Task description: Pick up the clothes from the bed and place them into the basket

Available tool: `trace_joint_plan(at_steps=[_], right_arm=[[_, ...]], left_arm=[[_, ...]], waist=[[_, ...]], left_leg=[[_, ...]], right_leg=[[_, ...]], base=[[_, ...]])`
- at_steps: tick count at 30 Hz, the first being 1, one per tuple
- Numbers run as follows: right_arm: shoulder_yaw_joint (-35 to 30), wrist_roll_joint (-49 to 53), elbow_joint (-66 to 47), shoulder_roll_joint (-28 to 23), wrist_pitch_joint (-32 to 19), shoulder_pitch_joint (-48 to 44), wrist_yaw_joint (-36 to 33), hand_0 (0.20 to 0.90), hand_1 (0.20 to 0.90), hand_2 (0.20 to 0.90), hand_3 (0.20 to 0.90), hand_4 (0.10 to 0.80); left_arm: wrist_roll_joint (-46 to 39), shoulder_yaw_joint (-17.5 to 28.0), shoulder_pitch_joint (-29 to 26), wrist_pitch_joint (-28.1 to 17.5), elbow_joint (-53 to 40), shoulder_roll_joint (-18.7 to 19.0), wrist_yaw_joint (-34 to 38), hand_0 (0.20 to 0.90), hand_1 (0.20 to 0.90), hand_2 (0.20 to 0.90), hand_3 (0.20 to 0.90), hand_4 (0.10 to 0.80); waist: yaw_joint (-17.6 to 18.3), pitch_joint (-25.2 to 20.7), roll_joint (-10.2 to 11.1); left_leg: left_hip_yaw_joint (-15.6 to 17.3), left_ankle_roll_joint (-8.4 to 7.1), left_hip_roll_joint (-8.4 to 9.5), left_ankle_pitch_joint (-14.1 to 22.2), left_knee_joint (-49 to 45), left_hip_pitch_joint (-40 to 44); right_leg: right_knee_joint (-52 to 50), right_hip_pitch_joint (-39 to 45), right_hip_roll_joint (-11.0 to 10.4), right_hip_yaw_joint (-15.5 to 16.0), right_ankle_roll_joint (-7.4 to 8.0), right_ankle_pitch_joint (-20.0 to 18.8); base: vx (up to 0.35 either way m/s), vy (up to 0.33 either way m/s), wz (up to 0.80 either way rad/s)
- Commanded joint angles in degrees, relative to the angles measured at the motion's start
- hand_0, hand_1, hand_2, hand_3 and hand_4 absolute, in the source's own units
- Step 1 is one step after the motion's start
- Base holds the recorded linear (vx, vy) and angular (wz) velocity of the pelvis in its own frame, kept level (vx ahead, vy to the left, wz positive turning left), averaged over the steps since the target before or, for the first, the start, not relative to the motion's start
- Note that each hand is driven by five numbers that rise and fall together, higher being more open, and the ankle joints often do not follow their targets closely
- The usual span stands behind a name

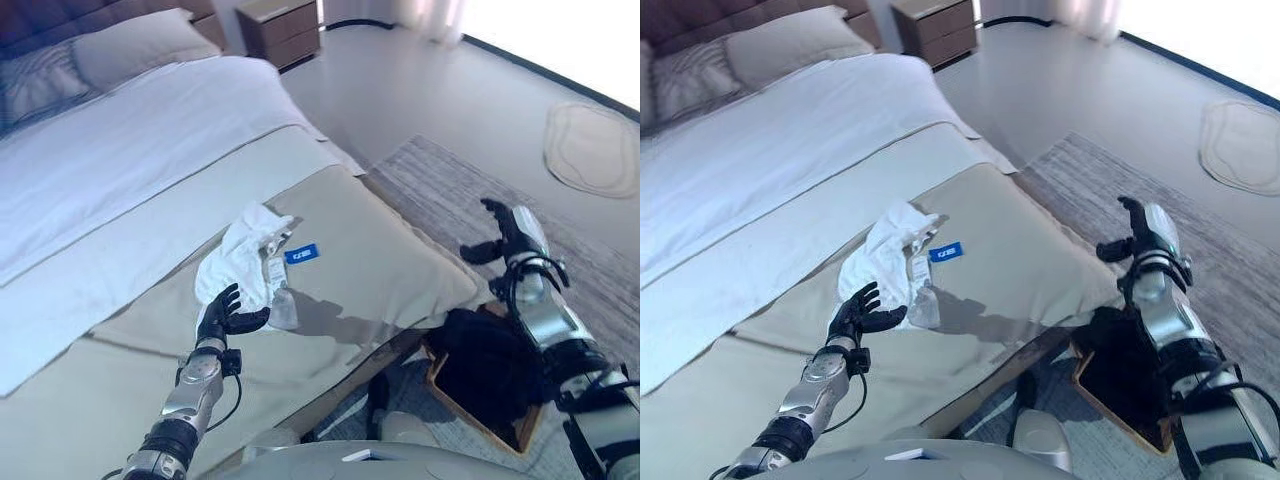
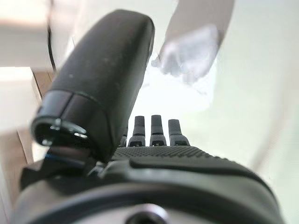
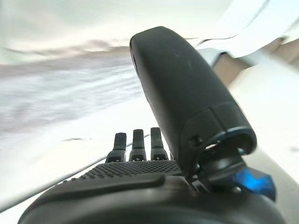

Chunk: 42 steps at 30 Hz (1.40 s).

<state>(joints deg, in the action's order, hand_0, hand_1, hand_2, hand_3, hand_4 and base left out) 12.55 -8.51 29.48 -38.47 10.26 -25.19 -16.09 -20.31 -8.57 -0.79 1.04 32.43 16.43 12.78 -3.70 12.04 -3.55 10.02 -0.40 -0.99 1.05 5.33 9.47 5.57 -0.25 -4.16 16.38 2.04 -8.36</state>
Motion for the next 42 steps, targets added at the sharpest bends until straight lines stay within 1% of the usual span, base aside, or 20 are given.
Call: trace_joint_plan(at_steps=[1,2,4,8,11,15,16,17,18,20,21,23,24,25,26,27,29,33,36,42], right_arm=[[2.62,-3.0,-0.92,-2.13,-1.75,-11.34,-6.62,0.9,0.9,0.9,0.9,0.8],[3.2,-2.55,-0.48,-2.0,-1.04,-12.25,-7.22,0.9,0.9,0.9,0.9,0.8],[4.32,-3.14,0.63,-1.89,-1.43,-13.69,-7.16,0.9,0.9,0.9,0.9,0.8],[6.14,-2.47,2.47,-1.52,-0.75,-16.32,-7.47,0.9,0.9,0.9,0.9,0.8],[6.85,-0.63,4.8,-2.21,0.48,-18.29,-7.18,0.9,0.9,0.9,0.9,0.8],[7.46,1.57,7.36,-3.61,2.08,-21.46,-6.15,0.9,0.9,0.9,0.9,0.8],[7.5,2.37,7.48,-4.09,2.43,-22.09,-5.98,0.9,0.9,0.9,0.9,0.8],[7.49,3.07,7.76,-4.82,2.71,-23.46,-5.71,0.9,0.9,0.9,0.9,0.8],[7.66,3.02,8.3,-5.01,2.82,-25.42,-5.18,0.9,0.9,0.9,0.9,0.8],[8.45,2.81,9.32,-5.04,3.14,-27.57,-4.24,0.9,0.9,0.9,0.9,0.8],[9.21,3.17,10.66,-4.99,3.36,-29.27,-3.76,0.9,0.9,0.9,0.9,0.8],[10.08,4.07,12.26,-4.76,3.75,-30.83,-3.59,0.9,0.9,0.9,0.9,0.8],[10.36,4.27,12.6,-4.67,3.94,-31.27,-3.62,0.9,0.9,0.9,0.9,0.8],[10.86,4.44,13.86,-4.32,4.31,-32.56,-3.6,0.9,0.9,0.9,0.9,0.8],[11.37,4.9,14.7,-3.96,4.78,-33.5,-3.57,0.9,0.9,0.9,0.9,0.8],[11.57,5.02,15.25,-3.75,4.95,-34.07,-3.5,0.9,0.9,0.9,0.9,0.8],[12.34,5.58,16.09,-2.75,5.4,-35.95,-3.89,0.9,0.9,0.9,0.9,0.8],[13.41,6.51,15.63,-0.98,6.88,-38.38,-3.88,0.9,0.9,0.9,0.9,0.8],[14.79,6.69,14.61,0.09,7.93,-39.27,-3.39,0.9,0.9,0.9,0.9,0.8],[15.55,5.82,14.0,1.65,9.42,-39.87,-3.53,0.9,0.9,0.9,0.9,0.8]], left_arm=[[1.59,-0.8,-3.78,-4.12,-4.44,4.98,-1.09,0.9,0.9,0.9,0.9,0.8],[2.14,-1.5,-4.43,-4.23,-4.52,5.11,-1.45,0.9,0.9,0.9,0.9,0.8],[2.3,-2.16,-4.58,-4.43,-4.82,5.49,-1.93,0.9,0.9,0.9,0.9,0.8],[3.5,-3.02,-3.24,-4.08,-8.35,7.27,-4.18,0.9,0.9,0.9,0.9,0.8],[3.29,-3.75,-2.92,-3.43,-11.97,9.12,-5.16,0.9,0.9,0.9,0.9,0.8],[1.61,-5.15,-5.03,-3.48,-13.47,9.88,-5.94,0.9,0.9,0.9,0.9,0.8],[1.18,-5.52,-5.73,-3.83,-13.66,10.09,-6.09,0.9,0.9,0.9,0.9,0.8],[0.38,-6.08,-6.98,-4.99,-13.65,10.43,-6.16,0.9,0.9,0.9,0.9,0.8],[-0.35,-6.27,-8.26,-5.91,-13.71,10.51,-5.82,0.9,0.9,0.9,0.9,0.8],[-0.9,-6.34,-9.26,-6.5,-13.89,10.19,-5.68,0.9,0.9,0.9,0.9,0.8],[-1.3,-6.42,-9.43,-7.0,-14.79,9.91,-5.73,0.9,0.9,0.9,0.9,0.8],[-1.72,-6.51,-9.5,-7.37,-15.95,9.71,-5.98,0.9,0.9,0.9,0.9,0.8],[-1.77,-6.56,-9.58,-7.43,-16.2,9.71,-6.01,0.9,0.9,0.9,0.9,0.8],[-1.36,-6.74,-9.79,-7.92,-16.89,9.83,-6.16,0.9,0.9,0.9,0.9,0.8],[-0.91,-6.9,-9.66,-8.17,-17.55,10.0,-6.11,0.9,0.9,0.9,0.9,0.8],[-0.66,-6.99,-9.55,-8.3,-18.08,10.06,-6.03,0.9,0.9,0.9,0.9,0.8],[-0.76,-7.55,-9.75,-8.31,-19.65,10.26,-5.59,0.9,0.9,0.9,0.9,0.8],[-0.61,-8.4,-9.7,-7.89,-21.76,10.51,-5.07,0.9,0.9,0.9,0.9,0.8],[-0.98,-9.13,-8.93,-8.09,-22.32,10.36,-3.87,0.9,0.9,0.9,0.9,0.8],[-1.43,-9.57,-7.82,-8.89,-24.05,10.64,-2.51,0.9,0.9,0.9,0.9,0.8]], waist=[[-1.37,-3.35,2.48],[-1.87,-3.12,2.49],[-2.69,-2.81,2.34],[-4.79,-2.57,1.79],[-6.16,-1.84,1.4],[-6.08,0.4,0.27],[-6.01,0.9,0.01],[-6.14,2.38,-0.3],[-6.58,4.14,-0.73],[-7.19,5.92,-1.14],[-8.07,7.58,-1.64],[-9.21,9.44,-1.98],[-9.43,9.76,-2.06],[-10.28,10.92,-2.35],[-11.02,11.83,-2.19],[-11.5,12.38,-2.38],[-12.46,14.09,-2.81],[-14.17,16.93,-3.05],[-14.87,17.75,-3.08],[-16.44,17.75,-3.09]], left_leg=[[3.6,-3.25,-2.41,-1.87,-0.58,-4.48],[3.6,-2.99,-2.05,-1.9,-0.87,-4.83],[2.72,-2.64,-1.6,-1.59,-1.08,-4.84],[1.59,-1.56,-0.62,-0.76,-2.09,-4.81],[-1.15,-0.87,0.62,0.5,-5.52,-6.87],[-6.07,-0.13,2.05,0.51,-7.04,-9.44],[-6.89,-0.03,2.36,0.32,-7.45,-10.43],[-7.65,0.01,2.89,0.44,-8.87,-12.06],[-7.69,0.04,2.99,0.53,-10.18,-13.55],[-7.53,-0.04,2.96,0.86,-11.87,-15.07],[-7.72,-0.08,3.0,1.09,-13.68,-16.51],[-8.0,-0.13,3.36,1.88,-16.62,-18.4],[-8.05,-0.12,3.43,2.05,-17.31,-18.97],[-8.31,-0.06,3.66,2.53,-19.77,-21.04],[-8.47,-0.44,3.97,4.32,-21.92,-21.77],[-8.49,-0.48,4.12,4.57,-23.11,-22.79],[-7.15,0.08,4.34,5.79,-27.05,-25.6],[-7.1,1.41,5.37,8.57,-33.85,-30.21],[-7.19,2.29,5.62,10.03,-37.63,-33.25],[-7.35,3.49,6.47,12.02,-43.23,-38.93]], right_leg=[[-3.05,7.11,-2.85,4.99,1.75,8.72],[-3.52,7.1,-3.41,5.9,1.8,8.75],[-4.6,7.23,-3.94,6.34,1.84,9.3],[-7.38,7.76,-5.01,7.5,1.72,10.99],[-9.36,6.75,-5.3,6.28,1.22,11.9],[-13.36,3.96,-3.71,2.28,-0.13,14.16],[-14.3,2.93,-3.39,1.92,-0.43,14.46],[-16.53,1.05,-3.7,2.2,-0.66,15.06],[-18.96,-0.76,-4.35,3.08,-0.74,15.61],[-21.37,-2.29,-5.22,4.14,-0.94,16.33],[-23.42,-3.05,-5.99,5.12,-1.4,17.04],[-26.33,-3.98,-7.34,6.08,-1.89,18.34],[-27.0,-4.31,-7.63,6.35,-2.03,18.63],[-29.3,-5.41,-8.65,7.33,-2.52,19.39],[-31.52,-5.7,-9.31,7.23,-2.48,21.36],[-32.6,-6.11,-9.68,7.71,-2.79,21.74],[-37.4,-8.52,-11.42,9.32,-3.39,23.17],[-46.44,-12.88,-13.65,10.55,-4.3,26.21],[-51.14,-15.38,-14.52,10.57,-5.06,28.22],[-58.02,-20.56,-15.85,10.71,-5.69,30.91]], base=[[-0.037,0.112,0.73],[-0.004,0.104,0.76],[0.05,0.108,0.73],[0.123,0.101,0.31],[0.1,0.101,0.38],[0.005,0.084,0.41],[-0.117,0.079,0.47],[-0.217,0.101,0.52],[-0.228,0.089,0.43],[-0.128,0.062,0.27],[-0.057,0.043,0.19],[-0.035,0.016,0.17],[-0.049,-0.005,0.27],[0.026,-0.045,0.34],[0.029,-0.043,0.33],[0.035,-0.032,0.25],[-0.033,0.002,0.24],[-0.016,-0.002,0.33],[0.021,0.048,0.29],[0.019,0.04,0.17]])
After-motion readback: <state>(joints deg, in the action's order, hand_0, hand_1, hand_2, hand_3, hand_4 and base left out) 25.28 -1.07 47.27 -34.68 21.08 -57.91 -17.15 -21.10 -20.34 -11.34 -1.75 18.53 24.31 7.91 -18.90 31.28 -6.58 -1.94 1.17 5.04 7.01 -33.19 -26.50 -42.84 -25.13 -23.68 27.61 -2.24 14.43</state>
